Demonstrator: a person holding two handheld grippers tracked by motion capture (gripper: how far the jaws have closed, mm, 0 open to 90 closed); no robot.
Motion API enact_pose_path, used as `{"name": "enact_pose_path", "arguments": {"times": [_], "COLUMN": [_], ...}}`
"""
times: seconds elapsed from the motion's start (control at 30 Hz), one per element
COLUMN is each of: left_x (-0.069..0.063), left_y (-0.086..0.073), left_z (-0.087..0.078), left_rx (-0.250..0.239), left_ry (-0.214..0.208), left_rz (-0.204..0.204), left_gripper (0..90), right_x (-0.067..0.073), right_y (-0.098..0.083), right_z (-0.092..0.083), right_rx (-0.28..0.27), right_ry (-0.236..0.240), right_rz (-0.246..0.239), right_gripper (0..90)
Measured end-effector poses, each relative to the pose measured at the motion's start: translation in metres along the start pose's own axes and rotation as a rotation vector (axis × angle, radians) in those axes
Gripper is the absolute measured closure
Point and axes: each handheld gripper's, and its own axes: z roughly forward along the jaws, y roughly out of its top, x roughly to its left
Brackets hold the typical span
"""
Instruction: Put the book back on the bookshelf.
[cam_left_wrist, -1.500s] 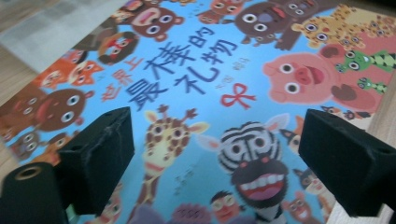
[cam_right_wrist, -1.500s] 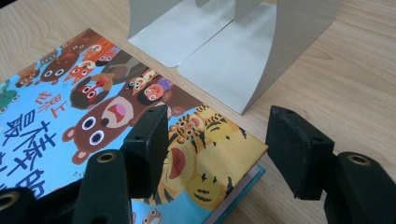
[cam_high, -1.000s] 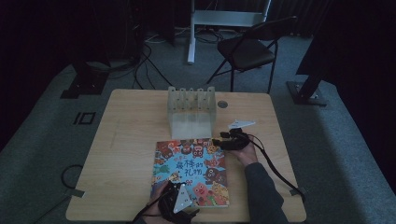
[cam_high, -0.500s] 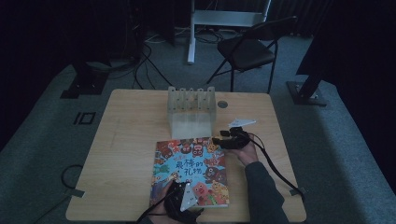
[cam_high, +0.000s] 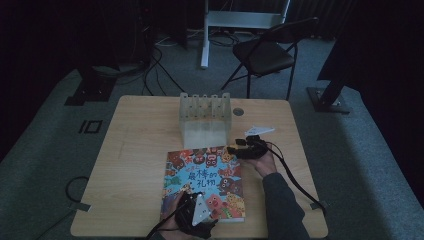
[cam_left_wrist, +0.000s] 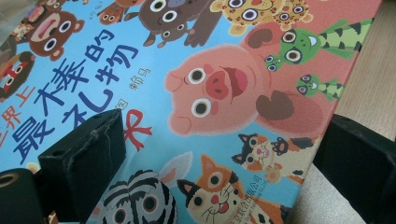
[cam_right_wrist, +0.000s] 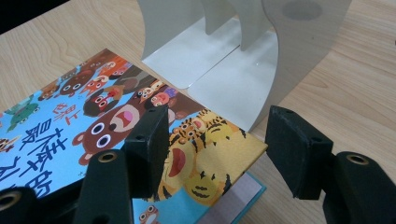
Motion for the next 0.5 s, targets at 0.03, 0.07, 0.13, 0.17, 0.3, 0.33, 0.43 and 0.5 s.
{"name": "enact_pose_path", "arguments": {"times": [0.03,0.07,0.13,0.17,0.3,0.33,0.43,0.5], "left_x": [0.0002,0.0,-0.0005,-0.0008,-0.0012,-0.0013,-0.0007,-0.0003], "left_y": [0.0002,0.0005,0.0008,0.0008,0.0014,0.0014,0.0014,0.0018], "left_z": [-0.001,-0.0018,-0.002,-0.0028,-0.0054,-0.0055,-0.0071,-0.0083], "left_rx": [-0.005,-0.008,-0.011,-0.019,-0.025,-0.026,-0.035,-0.037], "left_ry": [0.003,0.004,0.008,0.014,0.019,0.017,0.016,0.015], "left_rz": [0.0,0.001,0.004,0.006,0.015,0.015,0.014,0.012], "left_gripper": [4.7,4.8,4.9,4.9,5.3,5.6,5.9,6.0], "right_x": [0.0001,0.0,-0.0003,-0.0005,-0.0002,0.0013,0.0039,0.0048], "right_y": [0.0003,0.0005,0.0006,0.0004,-0.0023,-0.0025,-0.0021,-0.002], "right_z": [-0.0004,-0.0006,-0.0005,-0.0001,0.0037,0.0039,0.0014,0.0002], "right_rx": [-0.003,-0.006,-0.005,-0.002,0.023,0.022,0.02,0.024], "right_ry": [0.003,0.005,0.008,0.007,-0.013,-0.005,0.004,0.003], "right_rz": [0.002,0.003,0.004,0.003,0.003,0.006,0.01,0.014], "right_gripper": [39.8,39.8,39.1,37.8,31.4,30.5,29.9,29.8]}}
